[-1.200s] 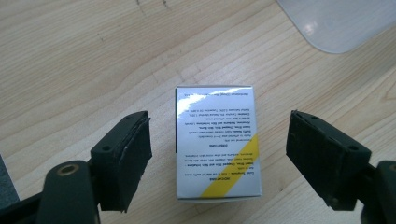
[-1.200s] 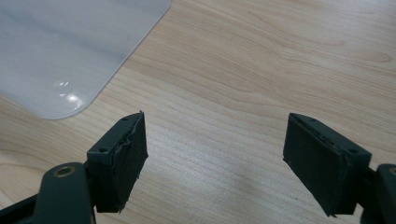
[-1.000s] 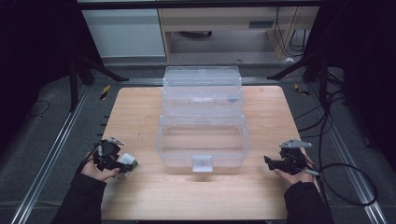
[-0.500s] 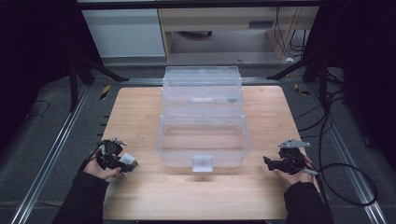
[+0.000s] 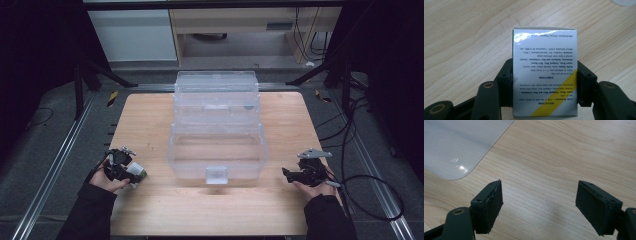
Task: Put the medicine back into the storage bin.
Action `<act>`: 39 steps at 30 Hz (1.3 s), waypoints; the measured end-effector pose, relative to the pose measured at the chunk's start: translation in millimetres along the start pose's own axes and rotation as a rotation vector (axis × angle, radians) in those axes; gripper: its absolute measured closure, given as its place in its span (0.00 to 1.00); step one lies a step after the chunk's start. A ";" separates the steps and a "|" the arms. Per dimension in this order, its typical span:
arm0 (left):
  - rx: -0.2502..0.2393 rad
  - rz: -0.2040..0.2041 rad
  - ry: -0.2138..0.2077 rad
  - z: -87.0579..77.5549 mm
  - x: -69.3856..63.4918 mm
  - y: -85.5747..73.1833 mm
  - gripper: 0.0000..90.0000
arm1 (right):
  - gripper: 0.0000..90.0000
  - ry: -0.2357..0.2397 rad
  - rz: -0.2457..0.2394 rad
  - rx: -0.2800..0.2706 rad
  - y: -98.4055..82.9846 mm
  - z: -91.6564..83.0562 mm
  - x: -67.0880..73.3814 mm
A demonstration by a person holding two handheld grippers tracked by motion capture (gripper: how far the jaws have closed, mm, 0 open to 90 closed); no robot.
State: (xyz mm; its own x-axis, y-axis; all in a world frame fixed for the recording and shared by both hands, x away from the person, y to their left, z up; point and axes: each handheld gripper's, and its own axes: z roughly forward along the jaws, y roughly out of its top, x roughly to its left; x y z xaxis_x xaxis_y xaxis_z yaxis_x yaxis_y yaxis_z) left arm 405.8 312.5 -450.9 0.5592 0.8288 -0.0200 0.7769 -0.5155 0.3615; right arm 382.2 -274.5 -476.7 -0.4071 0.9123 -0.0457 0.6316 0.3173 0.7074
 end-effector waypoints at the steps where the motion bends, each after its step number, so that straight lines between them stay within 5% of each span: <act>1: -0.005 -0.001 0.001 -2.9 -0.8 0.4 0.50 | 0.24 0.000 0.000 0.000 0.0 0.0 0.0; 21: -0.138 0.041 -0.017 -50.4 -17.1 15.1 0.50 | 0.25 -0.002 -0.004 -0.002 -0.1 0.4 0.8; 39: -0.261 0.106 -0.045 -90.4 -38.7 61.6 0.50 | 0.23 0.005 0.006 -0.024 2.6 -2.1 2.5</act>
State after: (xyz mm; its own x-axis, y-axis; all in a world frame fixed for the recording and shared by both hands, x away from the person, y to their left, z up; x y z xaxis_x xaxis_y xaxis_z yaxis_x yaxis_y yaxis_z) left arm 405.9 268.3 -343.6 0.6501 0.7598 -0.0080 0.6157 -0.5205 0.5916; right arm 381.4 -271.9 -473.5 -0.4068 0.9127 -0.0379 0.6180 0.3055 0.7244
